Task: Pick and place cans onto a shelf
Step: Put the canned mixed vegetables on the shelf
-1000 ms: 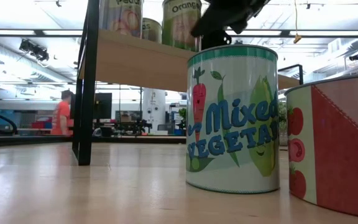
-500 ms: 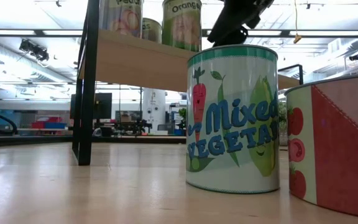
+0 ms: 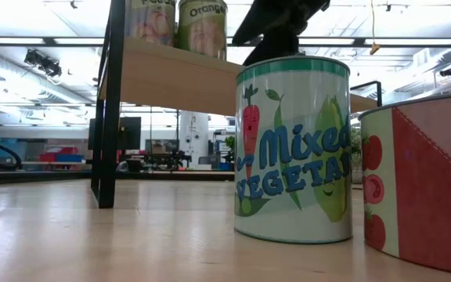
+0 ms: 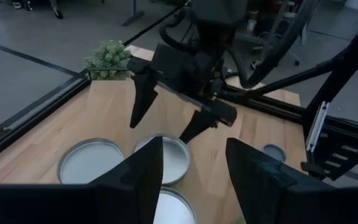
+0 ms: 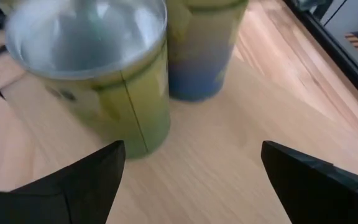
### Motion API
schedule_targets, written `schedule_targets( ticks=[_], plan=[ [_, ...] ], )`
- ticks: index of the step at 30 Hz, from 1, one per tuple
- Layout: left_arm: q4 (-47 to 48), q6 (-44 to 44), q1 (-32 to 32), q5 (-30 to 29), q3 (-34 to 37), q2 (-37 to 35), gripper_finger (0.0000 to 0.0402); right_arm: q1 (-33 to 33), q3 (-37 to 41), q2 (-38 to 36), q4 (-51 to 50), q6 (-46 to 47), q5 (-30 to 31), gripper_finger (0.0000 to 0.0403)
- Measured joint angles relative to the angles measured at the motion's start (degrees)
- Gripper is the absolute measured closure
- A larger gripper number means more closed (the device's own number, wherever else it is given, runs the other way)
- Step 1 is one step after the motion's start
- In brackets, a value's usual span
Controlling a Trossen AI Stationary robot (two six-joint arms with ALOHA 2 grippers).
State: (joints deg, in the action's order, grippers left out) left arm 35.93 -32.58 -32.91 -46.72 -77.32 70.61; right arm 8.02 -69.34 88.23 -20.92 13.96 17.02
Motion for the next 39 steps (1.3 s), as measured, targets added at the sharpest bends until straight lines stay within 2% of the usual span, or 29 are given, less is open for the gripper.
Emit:
schedule_targets(
  ticks=[7,10,17,23,31,39],
  plan=[
    [0.1,0.5,-0.1,0.2,0.0,-0.2,0.0221,0.4,0.0,-0.9,-2.7,0.2,0.6,0.0019],
    [-0.1,0.3,-0.3,2.3,0.0,-0.2,0.0222,1.4,0.0,-2.6,-5.0,1.5,-0.6,0.0019],
    [-1.8,0.3,-3.5,3.2,0.3,1.0,0.0234,6.7,0.0,-5.7,-5.4,4.5,-0.2,0.0021],
    [-16.2,2.0,-5.0,7.6,7.2,1.2,0.0248,12.8,0.0,-6.0,-4.5,7.9,-0.1,0.0027],
    [-34.2,0.6,-5.4,8.5,18.7,0.2,0.0281,20.7,0.0,-5.9,-3.9,14.2,4.4,0.003],
    [-44.9,-1.3,-7.0,8.7,26.3,0.0,0.0303,24.8,-1.4,-5.2,-2.0,18.6,9.4,0.0031]
  ],
)
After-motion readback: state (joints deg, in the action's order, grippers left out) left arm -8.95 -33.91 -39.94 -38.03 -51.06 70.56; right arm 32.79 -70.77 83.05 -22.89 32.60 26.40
